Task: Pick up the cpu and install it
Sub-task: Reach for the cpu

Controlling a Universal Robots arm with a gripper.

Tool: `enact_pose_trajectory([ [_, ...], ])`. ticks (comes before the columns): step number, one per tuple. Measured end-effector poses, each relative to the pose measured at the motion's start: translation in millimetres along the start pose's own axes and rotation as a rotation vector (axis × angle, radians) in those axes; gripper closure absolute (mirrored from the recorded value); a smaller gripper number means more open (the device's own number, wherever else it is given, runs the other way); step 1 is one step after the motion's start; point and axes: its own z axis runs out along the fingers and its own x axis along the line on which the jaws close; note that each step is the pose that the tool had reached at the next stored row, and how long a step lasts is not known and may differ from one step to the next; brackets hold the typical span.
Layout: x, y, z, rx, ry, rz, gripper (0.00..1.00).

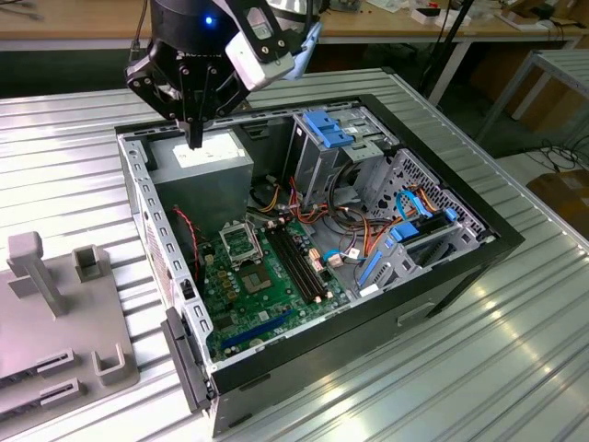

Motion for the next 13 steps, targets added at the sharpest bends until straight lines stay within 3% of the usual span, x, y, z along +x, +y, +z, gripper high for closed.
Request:
enact_pose_trajectory([
  [13,3.3,-0.3,0.5,0.0003,0.0035,0.000,0.89],
])
